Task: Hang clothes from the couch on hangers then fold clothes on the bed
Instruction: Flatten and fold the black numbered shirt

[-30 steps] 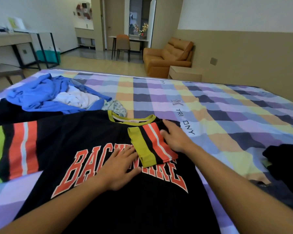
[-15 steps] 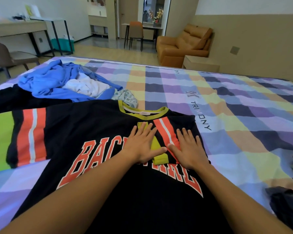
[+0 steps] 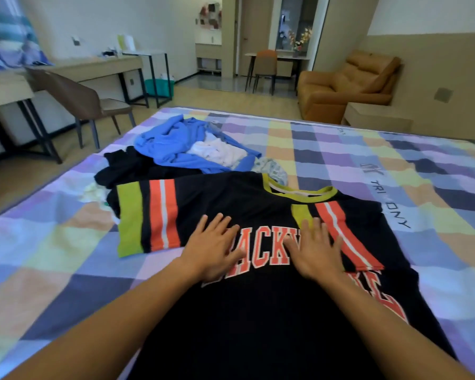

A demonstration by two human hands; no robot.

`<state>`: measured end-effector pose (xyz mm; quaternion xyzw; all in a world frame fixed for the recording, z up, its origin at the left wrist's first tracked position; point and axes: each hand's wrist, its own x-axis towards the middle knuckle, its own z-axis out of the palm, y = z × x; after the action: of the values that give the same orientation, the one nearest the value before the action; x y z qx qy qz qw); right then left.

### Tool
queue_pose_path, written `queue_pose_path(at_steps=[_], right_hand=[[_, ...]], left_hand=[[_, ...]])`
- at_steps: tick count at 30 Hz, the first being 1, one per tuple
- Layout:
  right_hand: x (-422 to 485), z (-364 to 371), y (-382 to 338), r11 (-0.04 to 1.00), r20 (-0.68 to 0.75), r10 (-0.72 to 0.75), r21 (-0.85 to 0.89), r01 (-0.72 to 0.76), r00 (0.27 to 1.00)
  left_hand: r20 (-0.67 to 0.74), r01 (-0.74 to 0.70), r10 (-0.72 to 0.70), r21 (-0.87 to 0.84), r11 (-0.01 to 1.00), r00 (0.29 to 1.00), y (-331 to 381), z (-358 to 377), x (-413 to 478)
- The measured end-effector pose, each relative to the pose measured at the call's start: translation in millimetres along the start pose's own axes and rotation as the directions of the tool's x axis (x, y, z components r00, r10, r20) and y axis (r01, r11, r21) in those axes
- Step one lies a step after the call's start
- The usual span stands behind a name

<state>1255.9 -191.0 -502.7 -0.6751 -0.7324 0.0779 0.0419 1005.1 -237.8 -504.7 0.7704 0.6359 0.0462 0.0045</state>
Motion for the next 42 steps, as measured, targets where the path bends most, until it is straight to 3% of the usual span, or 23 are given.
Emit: queue_pose_path(at_steps=[2,5,6,8,10,13,21,26,30,32,35,39,42], right_hand=[[-2,4,-54,0.993,0.018,-0.104,0.054,0.103,0.994],[-6,7,-125,0.949,0.026,-0.264,0.185,0.255,0.964],[-7,7,-144,0.933,0.021,-0.299,0.214,0.288,0.954],[-6,9,-172,0.915,0.022,-0.334,0.246,0.319,0.942],[-5,16,-184,0.918,0.065,-0.335,0.249,0.31,0.94],[-7,33,-181,0.938,0.142,-0.336,0.137,0.317,0.931],[-10,46,-175,0.931,0.082,-0.363,0.077,0.357,0.928],[-11,46,-175,0.93,0.069,-0.364,0.08,0.359,0.929],[-9,40,-174,0.924,0.117,-0.371,0.143,0.354,0.921],[-4,30,-170,0.899,0.168,-0.373,0.311,0.31,0.913],[-4,0,-155,0.7,0.15,-0.347,0.699,0.149,0.926],[2,-39,-109,0.562,-0.001,-0.161,0.822,0.092,0.987],[10,-54,-58,0.505,-0.075,-0.039,0.859,0.085,0.996]], left_hand=[[-0.198,0.06,-0.063,-0.02,0.998,0.978,-37,-11,-16],[-0.452,0.298,-0.34,-0.165,0.94,0.824,-96,-21,-34],[-0.439,0.415,-0.487,-0.257,0.873,0.755,-112,-24,-40],[-0.254,0.588,-0.745,-0.48,0.651,0.617,-135,-25,-47],[-0.062,0.625,-0.832,-0.63,0.461,0.552,-148,-30,-47],[0.073,0.574,-0.813,-0.744,0.342,0.578,-165,-43,-42],[0.238,0.48,-0.692,-0.859,0.177,0.681,-152,-61,-57],[0.326,0.54,-0.671,-0.832,0.131,0.666,-140,-69,-71],[0.268,0.354,-0.642,-0.935,0.005,0.718,-130,-93,-61],[0.178,0.277,-0.621,-0.959,0.065,0.763,-123,-108,-49],[-0.008,0.144,-0.508,-0.955,0.26,0.861,-101,-132,-24],[-0.168,-0.03,-0.24,-0.87,0.492,0.956,-40,-156,18],[-0.157,-0.12,-0.002,-0.766,0.632,0.988,6,-146,42]])
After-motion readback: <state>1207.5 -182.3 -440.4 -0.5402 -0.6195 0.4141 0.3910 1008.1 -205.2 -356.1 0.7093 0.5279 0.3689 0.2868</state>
